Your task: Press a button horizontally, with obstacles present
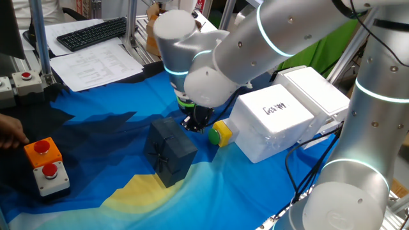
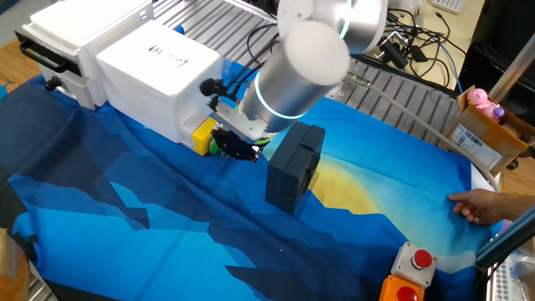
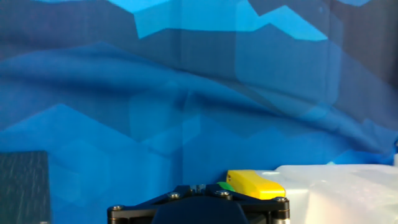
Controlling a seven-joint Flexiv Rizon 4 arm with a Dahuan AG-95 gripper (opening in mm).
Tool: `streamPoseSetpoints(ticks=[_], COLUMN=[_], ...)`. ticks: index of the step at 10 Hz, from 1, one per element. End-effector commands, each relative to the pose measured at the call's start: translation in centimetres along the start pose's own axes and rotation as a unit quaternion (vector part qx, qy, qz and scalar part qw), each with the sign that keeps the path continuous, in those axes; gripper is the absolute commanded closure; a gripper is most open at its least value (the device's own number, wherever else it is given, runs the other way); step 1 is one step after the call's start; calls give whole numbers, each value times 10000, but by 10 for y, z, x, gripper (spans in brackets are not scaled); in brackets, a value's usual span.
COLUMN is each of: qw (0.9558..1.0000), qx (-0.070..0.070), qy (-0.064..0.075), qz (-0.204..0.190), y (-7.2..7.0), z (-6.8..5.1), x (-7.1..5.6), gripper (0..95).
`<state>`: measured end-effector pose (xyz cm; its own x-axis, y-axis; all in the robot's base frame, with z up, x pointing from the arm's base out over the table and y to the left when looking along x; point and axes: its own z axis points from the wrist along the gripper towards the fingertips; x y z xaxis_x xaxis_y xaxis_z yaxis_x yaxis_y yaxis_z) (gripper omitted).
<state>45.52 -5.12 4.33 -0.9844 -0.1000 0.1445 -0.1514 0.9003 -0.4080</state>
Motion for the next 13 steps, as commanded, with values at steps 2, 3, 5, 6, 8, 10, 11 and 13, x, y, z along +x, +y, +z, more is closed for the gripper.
streamPoseSetpoints(ticks=[2,3,5,6,8,10,11,13], qw=[9994,9991,9990,9990,9990,9989,9989,9993], qx=[310,356,361,369,360,353,345,235], qy=[56,61,62,68,37,23,24,3], qz=[-167,-236,-238,-240,-278,-322,-326,-284], y=[-1,-5,-10,-12,-17,-22,-24,-24], z=[3,6,10,12,21,25,26,27], x=[1,4,9,12,21,20,21,23], gripper=[950,950,950,950,950,950,950,950])
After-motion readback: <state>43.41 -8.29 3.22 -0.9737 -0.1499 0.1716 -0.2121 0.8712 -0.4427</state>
